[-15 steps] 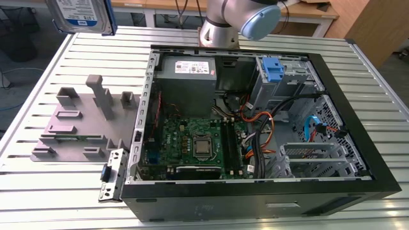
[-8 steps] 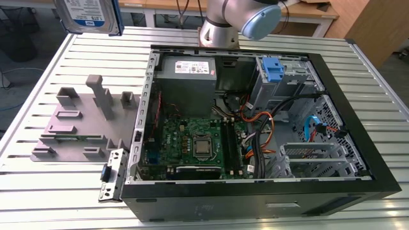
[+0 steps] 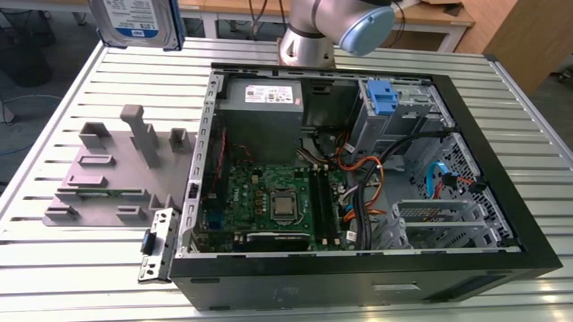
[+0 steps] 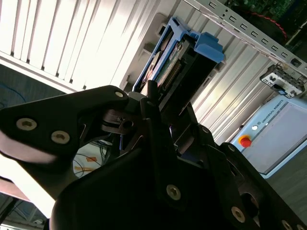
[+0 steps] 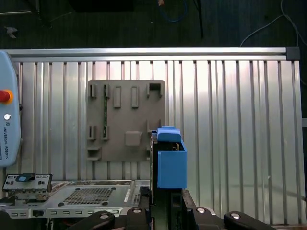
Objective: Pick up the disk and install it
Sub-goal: 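Pick up the disk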
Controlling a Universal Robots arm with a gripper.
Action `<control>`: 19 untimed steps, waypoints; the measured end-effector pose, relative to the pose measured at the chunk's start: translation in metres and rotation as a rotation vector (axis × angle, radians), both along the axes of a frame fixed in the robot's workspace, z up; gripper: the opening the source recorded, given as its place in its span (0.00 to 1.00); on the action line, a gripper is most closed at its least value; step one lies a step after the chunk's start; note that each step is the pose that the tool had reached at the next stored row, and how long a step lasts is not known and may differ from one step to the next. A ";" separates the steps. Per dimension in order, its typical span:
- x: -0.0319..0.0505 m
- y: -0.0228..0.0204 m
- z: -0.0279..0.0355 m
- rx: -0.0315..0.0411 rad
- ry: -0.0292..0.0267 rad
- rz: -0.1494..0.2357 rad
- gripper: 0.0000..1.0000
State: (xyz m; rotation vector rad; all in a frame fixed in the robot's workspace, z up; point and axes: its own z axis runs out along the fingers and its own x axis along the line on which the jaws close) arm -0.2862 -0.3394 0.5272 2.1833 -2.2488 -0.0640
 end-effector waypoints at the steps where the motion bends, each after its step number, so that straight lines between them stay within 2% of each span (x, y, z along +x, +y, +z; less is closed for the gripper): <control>1: 0.0018 0.0000 -0.0001 0.0001 -0.0001 0.000 0.35; 8: 0.0096 0.0000 0.0000 0.0000 0.0000 0.000 0.35; 19: 0.0125 0.0000 -0.0001 0.0001 -0.0001 0.000 0.35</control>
